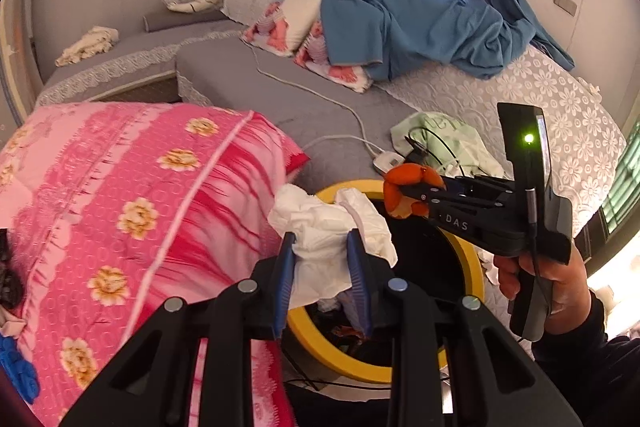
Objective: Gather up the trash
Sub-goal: 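Carry the white tissue and orange peel with both tools over the yellow bin, then open both tools to drop the tissue and peel into the bin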
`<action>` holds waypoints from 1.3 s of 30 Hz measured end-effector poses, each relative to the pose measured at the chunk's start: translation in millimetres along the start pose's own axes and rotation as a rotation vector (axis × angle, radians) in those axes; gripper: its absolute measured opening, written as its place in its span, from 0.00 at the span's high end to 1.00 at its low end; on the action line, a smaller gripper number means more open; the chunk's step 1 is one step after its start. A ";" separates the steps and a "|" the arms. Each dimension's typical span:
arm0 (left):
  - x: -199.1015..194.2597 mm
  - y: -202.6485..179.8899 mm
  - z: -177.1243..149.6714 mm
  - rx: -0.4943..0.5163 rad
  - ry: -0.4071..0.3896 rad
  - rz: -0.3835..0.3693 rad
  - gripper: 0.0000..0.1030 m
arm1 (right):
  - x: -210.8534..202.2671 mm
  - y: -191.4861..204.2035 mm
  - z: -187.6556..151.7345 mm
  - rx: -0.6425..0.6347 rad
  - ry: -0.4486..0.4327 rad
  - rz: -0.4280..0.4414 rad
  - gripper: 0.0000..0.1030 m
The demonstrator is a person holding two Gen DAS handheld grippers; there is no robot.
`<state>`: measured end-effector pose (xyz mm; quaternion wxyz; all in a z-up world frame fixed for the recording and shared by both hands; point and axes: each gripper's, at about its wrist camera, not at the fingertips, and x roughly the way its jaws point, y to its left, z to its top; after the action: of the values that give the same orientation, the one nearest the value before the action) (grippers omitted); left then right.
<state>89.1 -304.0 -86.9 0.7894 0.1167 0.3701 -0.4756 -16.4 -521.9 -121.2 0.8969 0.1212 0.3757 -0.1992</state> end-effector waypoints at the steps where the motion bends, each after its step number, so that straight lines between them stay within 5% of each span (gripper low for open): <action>1: 6.4 -2.0 0.2 0.005 0.013 -0.011 0.76 | 1.3 -1.7 -1.5 0.004 0.007 -0.004 0.74; 20: 70.1 -14.4 -3.2 -0.027 0.141 -0.084 0.75 | 18.0 -31.0 -25.2 0.057 0.089 -0.072 0.73; 23: 71.1 -8.6 -3.8 -0.063 0.148 -0.088 0.64 | 21.1 -30.1 -26.2 0.053 0.099 -0.074 0.68; 26: 69.2 -0.1 -3.4 -0.095 0.144 -0.063 0.43 | 23.5 -32.4 -26.2 0.052 0.103 -0.109 0.60; 39: 36.4 32.1 0.9 -0.137 0.069 0.002 0.42 | 11.8 -33.0 -12.8 0.057 0.068 -0.117 0.55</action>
<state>126.3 -312.0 -117.0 0.7828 0.0793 0.4286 -0.4441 -31.7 -549.7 -140.8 0.8668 0.1312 0.4064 -0.2575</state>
